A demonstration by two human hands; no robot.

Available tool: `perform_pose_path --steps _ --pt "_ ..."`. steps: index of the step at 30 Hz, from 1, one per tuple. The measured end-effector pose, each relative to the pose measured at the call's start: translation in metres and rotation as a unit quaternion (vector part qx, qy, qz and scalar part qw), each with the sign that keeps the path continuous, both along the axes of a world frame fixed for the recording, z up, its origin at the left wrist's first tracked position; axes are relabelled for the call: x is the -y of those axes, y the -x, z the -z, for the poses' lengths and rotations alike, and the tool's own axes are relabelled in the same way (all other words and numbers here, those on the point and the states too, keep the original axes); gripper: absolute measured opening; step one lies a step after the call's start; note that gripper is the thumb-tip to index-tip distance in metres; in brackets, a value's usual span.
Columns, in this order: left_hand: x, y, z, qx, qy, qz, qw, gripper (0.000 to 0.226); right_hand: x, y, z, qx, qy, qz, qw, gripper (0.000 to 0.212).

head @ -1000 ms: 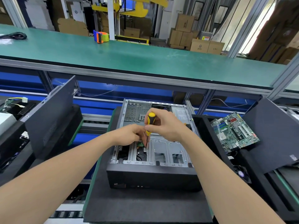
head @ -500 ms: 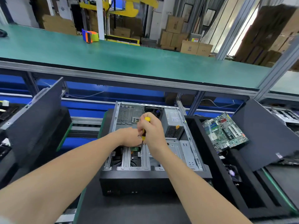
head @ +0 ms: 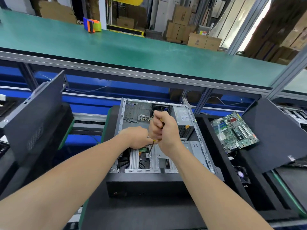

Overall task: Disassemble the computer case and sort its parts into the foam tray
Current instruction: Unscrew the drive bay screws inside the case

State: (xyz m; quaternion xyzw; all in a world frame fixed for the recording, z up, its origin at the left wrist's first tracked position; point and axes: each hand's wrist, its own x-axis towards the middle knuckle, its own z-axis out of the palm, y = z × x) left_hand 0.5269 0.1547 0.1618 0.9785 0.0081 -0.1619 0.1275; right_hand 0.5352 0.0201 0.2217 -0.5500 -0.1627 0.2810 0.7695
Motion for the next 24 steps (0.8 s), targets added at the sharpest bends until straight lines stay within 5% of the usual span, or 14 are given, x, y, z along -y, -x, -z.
perform_pose_path --steps 6,10,14,19,21,24 --pt "-0.002 0.005 0.008 0.038 0.02 -0.043 0.998 0.026 -0.001 -0.009 -0.006 0.028 0.009 -0.262 0.965 0.048" --pt "-0.005 0.004 0.018 0.043 0.022 -0.085 0.995 0.028 -0.009 -0.011 -0.007 0.045 -0.004 -0.3 0.953 0.029" --pt "0.003 0.002 0.018 0.064 -0.031 -0.102 0.992 0.03 -0.009 -0.01 0.0 0.059 -0.015 -0.204 0.977 0.02" --pt "0.006 0.009 0.004 0.084 0.03 -0.02 0.996 0.034 -0.003 0.0 -0.003 0.201 0.103 0.029 0.974 0.027" --pt "0.0 0.007 0.005 0.109 0.029 0.001 0.994 0.058 -0.003 0.004 -0.004 0.17 0.13 0.134 0.968 0.031" --pt "-0.007 0.01 -0.002 0.104 0.051 0.034 0.993 0.065 -0.007 0.009 -0.007 0.081 0.122 0.211 0.966 0.032"
